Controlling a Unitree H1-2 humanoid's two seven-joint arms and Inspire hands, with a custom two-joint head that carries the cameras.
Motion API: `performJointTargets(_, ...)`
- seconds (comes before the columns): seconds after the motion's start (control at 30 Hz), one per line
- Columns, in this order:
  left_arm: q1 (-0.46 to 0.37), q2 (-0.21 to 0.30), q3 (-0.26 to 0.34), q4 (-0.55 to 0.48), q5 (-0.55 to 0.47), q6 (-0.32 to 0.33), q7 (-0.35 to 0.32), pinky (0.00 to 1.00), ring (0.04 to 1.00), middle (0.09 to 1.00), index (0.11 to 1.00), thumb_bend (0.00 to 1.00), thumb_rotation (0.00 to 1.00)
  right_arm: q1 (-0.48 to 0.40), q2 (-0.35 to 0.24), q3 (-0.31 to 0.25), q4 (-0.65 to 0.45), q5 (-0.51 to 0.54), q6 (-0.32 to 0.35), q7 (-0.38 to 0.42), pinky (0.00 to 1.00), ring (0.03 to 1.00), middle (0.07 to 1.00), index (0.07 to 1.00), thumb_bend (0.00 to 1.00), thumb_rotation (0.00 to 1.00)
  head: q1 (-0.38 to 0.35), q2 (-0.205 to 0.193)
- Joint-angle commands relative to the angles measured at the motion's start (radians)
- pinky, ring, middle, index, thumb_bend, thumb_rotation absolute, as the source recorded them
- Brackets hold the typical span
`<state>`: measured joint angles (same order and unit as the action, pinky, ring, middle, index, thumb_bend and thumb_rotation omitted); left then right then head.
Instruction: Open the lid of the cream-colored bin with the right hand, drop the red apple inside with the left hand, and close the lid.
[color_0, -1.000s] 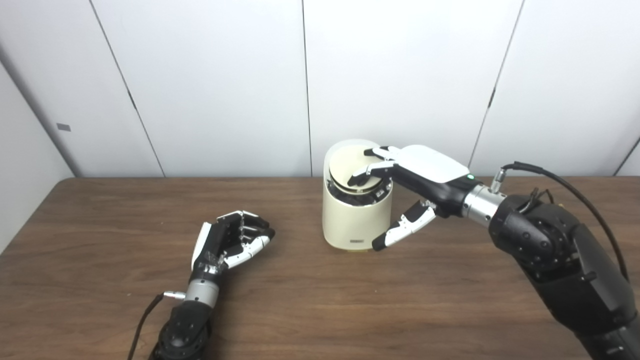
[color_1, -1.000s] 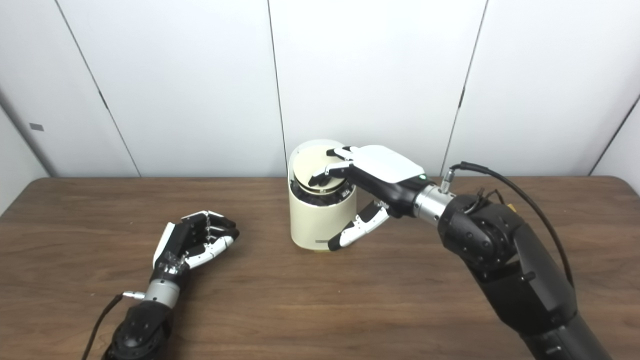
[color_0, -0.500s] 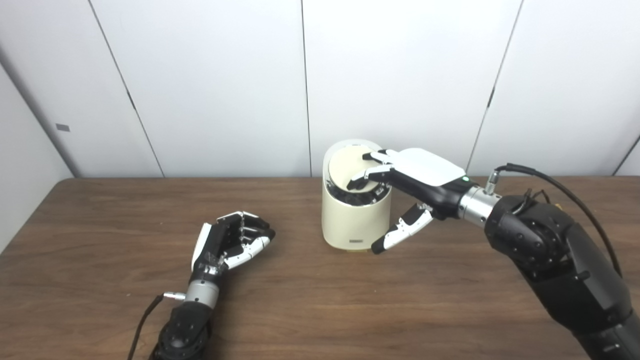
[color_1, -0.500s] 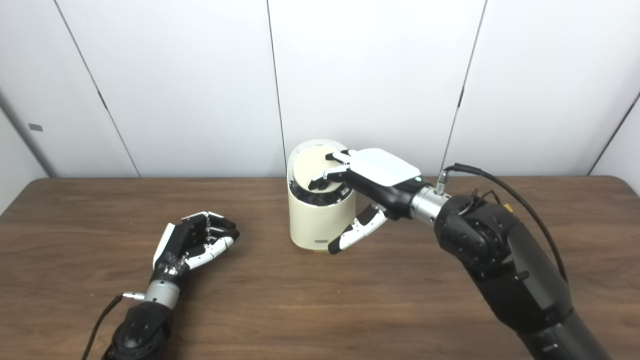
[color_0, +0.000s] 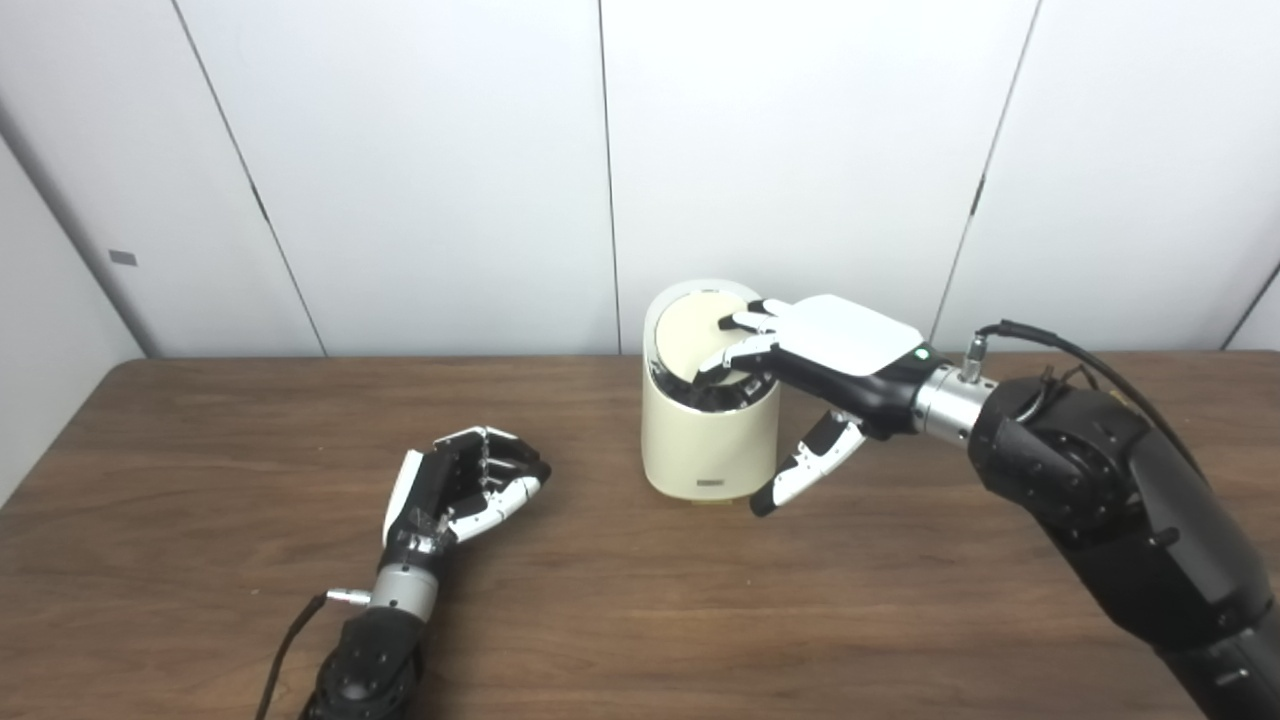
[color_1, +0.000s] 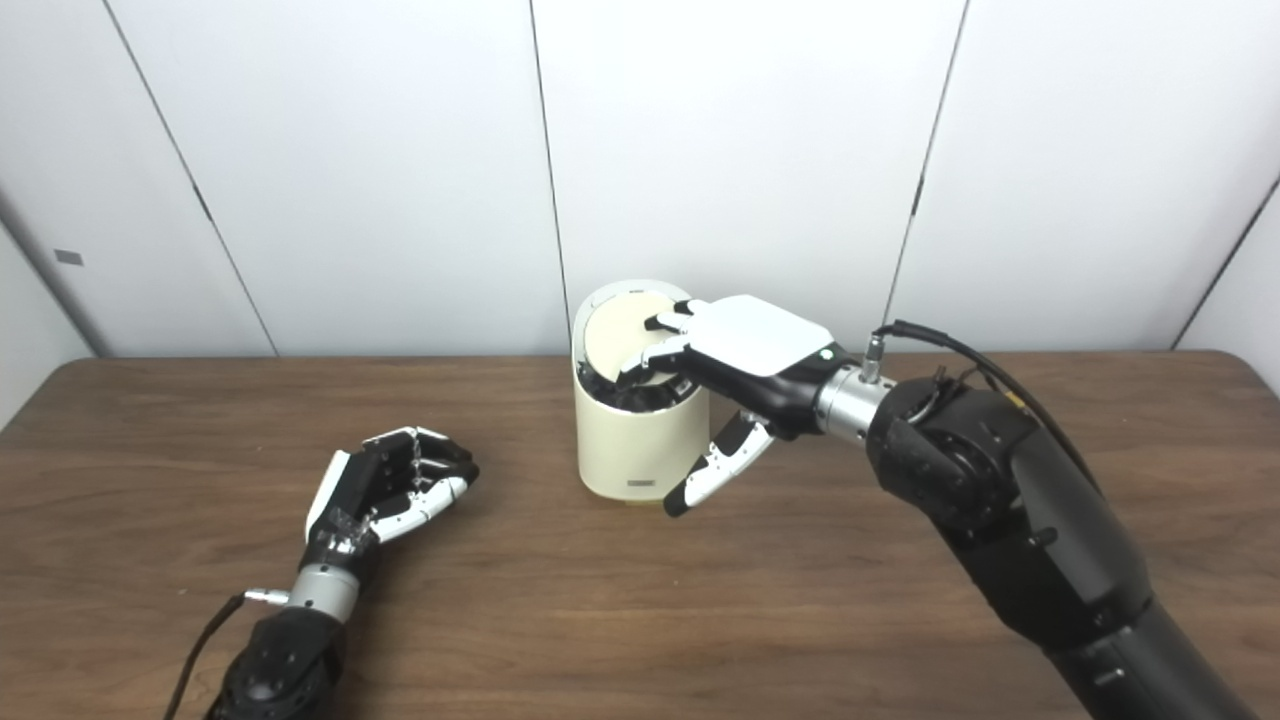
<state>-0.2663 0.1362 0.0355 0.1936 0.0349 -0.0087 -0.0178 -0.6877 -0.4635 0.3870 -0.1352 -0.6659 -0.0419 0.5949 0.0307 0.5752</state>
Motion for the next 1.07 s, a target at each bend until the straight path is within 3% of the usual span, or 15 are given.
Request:
performJointTargets(0.0, -0.011, 0.003, 0.0, -0.029, -0.006, -0.004, -0.007, 0.42, 0.517, 0.588, 0.497, 0.5, 0.06, -0.011, -0.015, 0.003, -0.015, 0.007, 0.013, 0.041, 1.0, 0.958, 0.771, 0.777, 0.8, 0.47, 0.002, 0.001)
performJointTargets(0.23, -0.012, 0.009, -0.003, -0.024, -0.001, -0.015, -0.01, 0.42, 0.515, 0.593, 0.497, 0.5, 0.06, -0.004, 0.012, -0.069, -0.023, 0.114, 0.043, -0.003, 1.0, 0.958, 0.767, 0.775, 0.78, 0.45, 0.002, -0.003)
performJointTargets(0.37, -0.013, 0.008, -0.001, -0.018, -0.005, -0.018, -0.011, 0.43, 0.52, 0.594, 0.497, 0.5, 0.06, 0.005, 0.035, -0.135, -0.039, 0.194, 0.113, -0.022, 0.99, 0.98, 0.81, 0.786, 0.75, 0.46, 0.0, -0.005)
performJointTargets(0.47, -0.013, 0.008, -0.001, -0.02, -0.004, -0.017, -0.01, 0.42, 0.52, 0.592, 0.497, 0.5, 0.06, 0.023, 0.051, -0.184, -0.034, 0.242, 0.087, -0.068, 0.94, 0.95, 0.849, 0.841, 0.7, 0.46, -0.001, -0.006)
performJointTargets(0.53, -0.014, 0.009, -0.003, -0.021, -0.002, -0.02, -0.011, 0.42, 0.52, 0.59, 0.497, 0.5, 0.06, 0.039, 0.064, -0.218, -0.01, 0.308, 0.061, -0.091, 0.92, 0.95, 0.915, 0.91, 0.68, 0.39, 0.002, -0.006)
performJointTargets(0.67, -0.015, 0.014, -0.005, -0.01, -0.002, -0.044, -0.017, 0.41, 0.508, 0.589, 0.497, 0.5, 0.06, 0.079, 0.064, -0.256, -0.006, 0.332, 0.068, -0.134, 0.85, 0.974, 0.995, 0.994, 0.69, 0.43, 0.003, -0.007)
performJointTargets(0.93, -0.014, 0.016, -0.006, -0.016, 0.007, -0.043, -0.019, 0.41, 0.499, 0.586, 0.497, 0.5, 0.06, 0.198, 0.118, -0.346, 0.03, 0.418, 0.072, -0.247, 0.91, 0.954, 0.965, 0.991, 0.77, 0.37, -0.001, -0.008)
performJointTargets(1.03, -0.015, 0.015, -0.003, -0.014, -0.005, -0.051, -0.026, 0.41, 0.502, 0.585, 0.497, 0.5, 0.06, 0.248, 0.132, -0.373, 0.035, 0.442, 0.078, -0.28, 0.82, 0.906, 0.926, 0.959, 0.76, 0.33, -0.001, -0.008)
